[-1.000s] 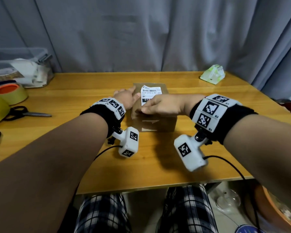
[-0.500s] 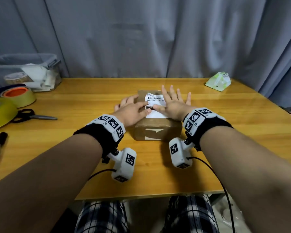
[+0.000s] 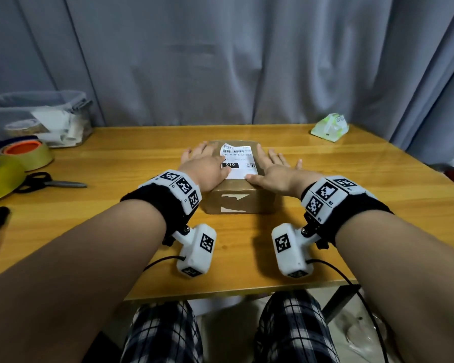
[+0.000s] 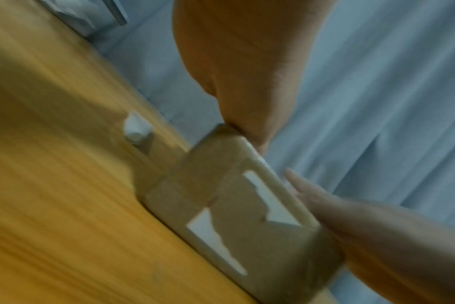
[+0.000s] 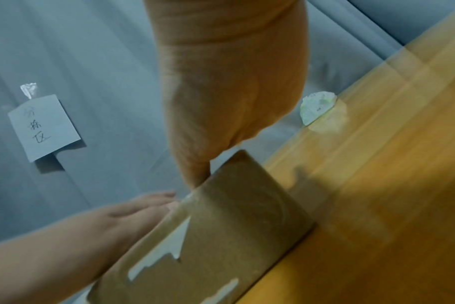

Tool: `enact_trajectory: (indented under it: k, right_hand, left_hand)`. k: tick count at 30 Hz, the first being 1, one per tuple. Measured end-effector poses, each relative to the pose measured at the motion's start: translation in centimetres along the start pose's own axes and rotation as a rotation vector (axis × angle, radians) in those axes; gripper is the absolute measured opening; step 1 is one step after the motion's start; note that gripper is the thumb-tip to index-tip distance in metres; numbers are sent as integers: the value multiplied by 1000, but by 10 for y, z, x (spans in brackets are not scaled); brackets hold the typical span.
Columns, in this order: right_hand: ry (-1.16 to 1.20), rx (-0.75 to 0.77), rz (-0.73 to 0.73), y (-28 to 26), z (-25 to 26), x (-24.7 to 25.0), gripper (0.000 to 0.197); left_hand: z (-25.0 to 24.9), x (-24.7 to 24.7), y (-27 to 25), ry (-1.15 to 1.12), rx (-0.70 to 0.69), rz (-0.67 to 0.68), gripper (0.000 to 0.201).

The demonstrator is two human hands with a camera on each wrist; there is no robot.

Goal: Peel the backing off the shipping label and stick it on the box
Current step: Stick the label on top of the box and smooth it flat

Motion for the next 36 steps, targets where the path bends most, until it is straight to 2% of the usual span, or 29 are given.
enact_trajectory:
  k: [2, 3, 5, 7, 10, 14, 19, 22, 24, 26, 27, 29, 31, 33, 36]
  right_hand:
    - [31, 26, -6, -1, 1, -4, 68]
    - [47, 34, -1, -1, 1, -7, 63]
    - [68, 34, 9, -1, 0, -11, 57]
    - [102, 30, 7, -2, -1, -10, 54]
    - [157, 11, -5, -4, 0, -9, 59]
    - [117, -33, -30, -4, 1, -11, 67]
    - [47, -41, -48, -5, 3, -11, 68]
    - [-36, -53, -29, -6, 2, -8, 69]
    - [-199, -7, -85, -6, 8, 4, 67]
    - [-278, 139, -163, -6, 27, 18, 61]
    - [-267, 232, -147, -9, 41, 18, 58]
    - [-198, 335, -21, -13, 60, 2, 54]
    - [-155, 357, 45, -14, 60, -15, 53]
    - [-119, 353, 31, -13, 49, -17, 53]
    - [-108, 272, -31, -18, 26, 5, 54]
  left_hand:
    - [-24, 1, -1, 8, -149, 2, 49]
    - [-35, -4, -4, -21, -208, 64, 52]
    - [-47, -15, -10, -54, -254, 203, 59]
    - [-45, -17, -13, -13, -282, 261, 64]
    - [-34, -17, -20, 73, -352, 291, 65]
    - [-30, -12, -28, -18, -412, 284, 59]
    - [0, 1, -41, -132, -391, 253, 57]
    - [11, 10, -43, -189, -302, 224, 72]
    - [10, 19, -39, -186, -225, 174, 62]
    - [5, 28, -35, -166, -199, 121, 43]
    - [4, 31, -35, -161, -196, 106, 37]
    - [6, 30, -33, -204, -192, 94, 30]
    - [11, 27, -34, -266, -181, 87, 26]
    - [13, 26, -35, -286, -180, 72, 25]
    - [11, 27, -36, -309, -193, 68, 27]
Point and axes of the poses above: each hand's wrist, its own y-axis towards the middle knuckle, its own x-axis out of the back of the hand, z = x × y, the point moved 6 cm from there along y, towards the middle knuckle
